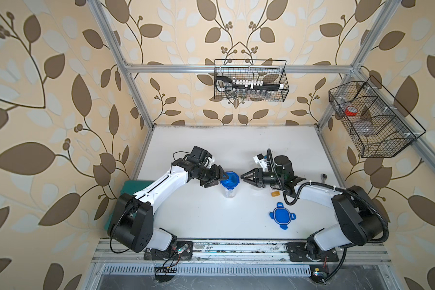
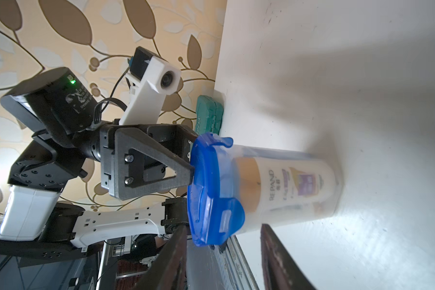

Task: Take out toiletry kits
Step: Unfasten the latch on the container.

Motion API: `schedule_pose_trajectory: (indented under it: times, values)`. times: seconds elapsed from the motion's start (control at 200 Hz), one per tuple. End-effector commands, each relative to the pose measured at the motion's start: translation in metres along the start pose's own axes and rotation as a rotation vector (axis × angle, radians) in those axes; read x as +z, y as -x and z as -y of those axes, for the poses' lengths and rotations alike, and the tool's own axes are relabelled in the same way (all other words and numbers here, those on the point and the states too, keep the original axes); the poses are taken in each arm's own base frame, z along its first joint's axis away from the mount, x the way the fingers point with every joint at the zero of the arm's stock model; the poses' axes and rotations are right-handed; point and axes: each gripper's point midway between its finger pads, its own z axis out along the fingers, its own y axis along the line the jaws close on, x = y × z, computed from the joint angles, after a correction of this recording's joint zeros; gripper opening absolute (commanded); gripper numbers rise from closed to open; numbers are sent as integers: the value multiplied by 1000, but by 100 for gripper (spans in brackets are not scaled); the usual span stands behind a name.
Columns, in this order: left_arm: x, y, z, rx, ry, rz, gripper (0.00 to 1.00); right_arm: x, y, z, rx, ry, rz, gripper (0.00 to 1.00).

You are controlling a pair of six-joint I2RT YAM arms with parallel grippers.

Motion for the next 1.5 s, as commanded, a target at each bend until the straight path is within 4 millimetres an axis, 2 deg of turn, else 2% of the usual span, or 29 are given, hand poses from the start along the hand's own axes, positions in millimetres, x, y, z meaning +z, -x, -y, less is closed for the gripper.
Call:
schedule_pose_trajectory:
  times: [0.0, 0.3, 0.32, 0.38, 0.545, 0.895, 1.27, 1.495]
  values:
    - [-8, -10, 20, 61, -62, -39, 68, -5, -4, -12, -7, 80, -17, 46]
    - [-1, -10, 35, 87, -119, -73, 67, 4, -5, -13, 45, 163, -43, 42]
    - [6, -10, 29, 72, -103, -92, 67, 5, -6, -11, 51, 162, -47, 42]
    - [9, -11, 28, 71, -92, -96, 66, 9, -7, -10, 59, 168, -52, 41]
    - [10, -13, 5, 54, 20, -87, 65, 16, -12, -6, 80, 177, -68, 40]
    - [18, -21, -23, 12, 111, -112, 62, 20, -19, 2, 109, 199, -80, 37]
    - [23, -30, -51, -25, 218, -140, 59, 10, -18, 1, 151, 278, -76, 27]
    - [30, -42, -75, -61, 283, -177, 57, 0, -12, -14, 117, 330, -61, 18]
